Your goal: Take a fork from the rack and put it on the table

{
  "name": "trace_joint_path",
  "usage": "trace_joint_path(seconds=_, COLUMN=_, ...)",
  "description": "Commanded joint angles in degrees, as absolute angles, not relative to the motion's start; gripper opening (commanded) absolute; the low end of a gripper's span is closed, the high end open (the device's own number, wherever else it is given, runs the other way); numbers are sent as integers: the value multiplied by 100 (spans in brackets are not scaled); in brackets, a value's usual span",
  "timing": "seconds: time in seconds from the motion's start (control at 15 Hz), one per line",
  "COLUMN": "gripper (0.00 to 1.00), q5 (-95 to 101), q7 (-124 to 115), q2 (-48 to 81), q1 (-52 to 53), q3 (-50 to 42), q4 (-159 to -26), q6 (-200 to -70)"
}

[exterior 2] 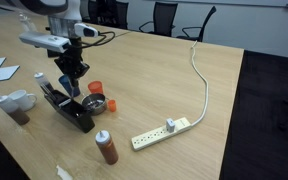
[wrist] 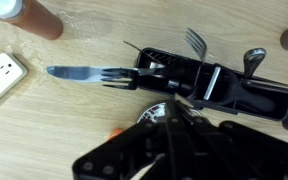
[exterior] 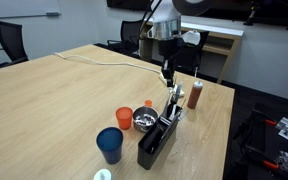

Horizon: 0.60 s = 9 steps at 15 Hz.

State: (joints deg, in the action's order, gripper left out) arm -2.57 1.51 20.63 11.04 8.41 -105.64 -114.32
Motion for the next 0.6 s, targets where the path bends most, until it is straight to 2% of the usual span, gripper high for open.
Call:
trace_joint_path(seconds=0.0, gripper=1, q5=-189, q7=5, q2=1819, q1=1057, q3=795, q4=-10529, q6=-11264)
trace_joint_path(seconds=0.53, gripper=1, q5=-687, q7=188, q2=1322, q1=833, q3=800, q4=-10615, q6=-11516)
